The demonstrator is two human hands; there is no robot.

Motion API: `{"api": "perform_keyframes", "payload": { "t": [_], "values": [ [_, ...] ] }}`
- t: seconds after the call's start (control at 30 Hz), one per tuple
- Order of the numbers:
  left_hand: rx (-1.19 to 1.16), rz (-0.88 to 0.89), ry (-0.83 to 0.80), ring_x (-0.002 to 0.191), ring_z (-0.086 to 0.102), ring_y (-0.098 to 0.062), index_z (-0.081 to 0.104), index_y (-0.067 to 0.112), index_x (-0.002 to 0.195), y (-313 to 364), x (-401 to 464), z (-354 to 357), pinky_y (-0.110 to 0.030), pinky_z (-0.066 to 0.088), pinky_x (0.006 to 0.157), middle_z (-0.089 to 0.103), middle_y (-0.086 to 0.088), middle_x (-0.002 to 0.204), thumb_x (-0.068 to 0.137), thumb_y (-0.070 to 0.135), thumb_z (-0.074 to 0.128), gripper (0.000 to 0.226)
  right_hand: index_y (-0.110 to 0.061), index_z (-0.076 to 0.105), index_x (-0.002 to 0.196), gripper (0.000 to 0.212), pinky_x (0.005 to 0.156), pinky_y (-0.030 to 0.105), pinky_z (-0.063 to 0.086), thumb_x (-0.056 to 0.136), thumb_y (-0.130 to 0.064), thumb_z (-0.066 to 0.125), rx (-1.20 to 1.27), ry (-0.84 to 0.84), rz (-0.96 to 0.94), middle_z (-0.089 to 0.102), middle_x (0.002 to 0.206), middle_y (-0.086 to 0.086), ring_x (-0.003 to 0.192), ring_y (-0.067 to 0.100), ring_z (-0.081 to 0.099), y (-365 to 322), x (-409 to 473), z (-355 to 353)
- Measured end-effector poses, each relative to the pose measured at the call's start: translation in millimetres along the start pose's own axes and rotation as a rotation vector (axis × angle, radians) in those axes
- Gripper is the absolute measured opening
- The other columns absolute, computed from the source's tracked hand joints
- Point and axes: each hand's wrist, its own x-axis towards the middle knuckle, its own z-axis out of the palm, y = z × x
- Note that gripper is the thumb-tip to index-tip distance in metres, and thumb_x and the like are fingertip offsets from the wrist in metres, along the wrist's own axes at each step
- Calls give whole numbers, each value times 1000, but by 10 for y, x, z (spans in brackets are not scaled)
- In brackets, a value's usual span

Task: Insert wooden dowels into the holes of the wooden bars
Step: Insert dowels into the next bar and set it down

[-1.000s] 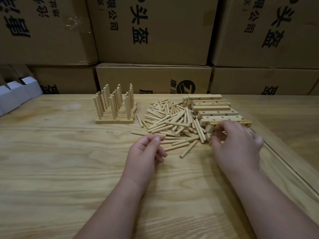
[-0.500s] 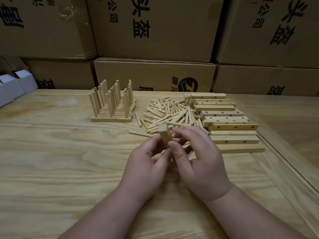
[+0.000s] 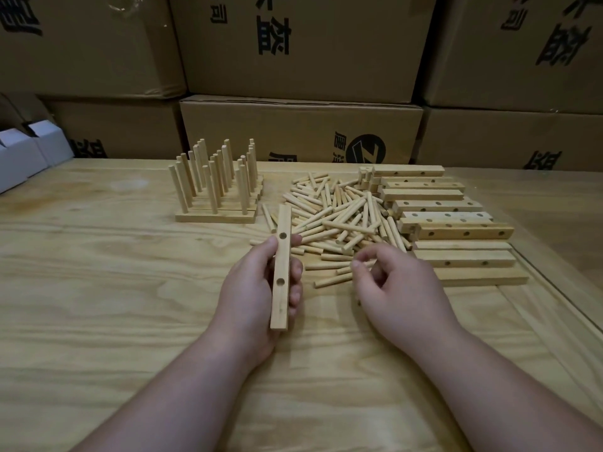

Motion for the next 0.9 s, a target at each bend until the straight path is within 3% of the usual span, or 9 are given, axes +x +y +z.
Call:
{"api": "perform_keyframes", "payload": {
  "t": [0.07,0.2,0.37,0.5,0.63,0.77,0.9],
  "values": [
    [-19,-5,3,44,41,-15,69,16,109,2,10,-4,-20,31,38,53,-3,66,103,36,42,34,-38,62,87,20,49,27,39,86,-55,50,-151,-76,-6,62,65,-22,56,4,56,-27,-22,21],
    [-49,-13,1,43,42,-15,68,16,109,1,17,-8,-20,31,38,53,-2,66,103,37,43,33,-32,58,74,33,52,27,45,86,-62,48,-340,-132,34,60,59,-13,59,4,55,-54,-40,22],
    [-36,-20,-1,43,43,-15,68,16,107,-5,27,-9,-20,32,38,53,-3,65,103,37,43,33,-28,53,69,20,51,28,45,73,-48,50,-378,-216,141,60,61,-10,61,9,55,-111,-29,-17],
    [-31,-8,15,45,44,-15,68,15,102,-14,28,-6,-22,34,39,53,-3,66,102,35,46,29,-29,52,72,12,52,29,45,70,-40,51,-329,-226,191,60,64,-9,63,10,56,-146,-35,-48],
    [-45,10,41,49,46,-16,57,14,93,-29,46,-15,-26,39,41,57,-7,71,100,31,51,19,-30,61,70,10,49,27,46,71,-38,54,-219,-95,208,61,56,-11,57,8,56,-189,-62,-66],
    [-77,-18,35,45,42,-17,53,12,91,-13,62,-19,-22,36,39,57,-8,66,102,32,46,23,-33,64,69,18,50,30,49,68,-42,49,-34,27,108,62,61,-19,55,7,57,-238,-123,-60],
    [-151,-27,-18,40,32,-16,61,14,100,26,52,-40,-19,25,38,40,-5,55,101,37,36,34,-35,61,80,7,49,22,44,82,-30,65,104,26,-69,61,70,-17,59,7,59,-247,-162,10]
  ]
}}
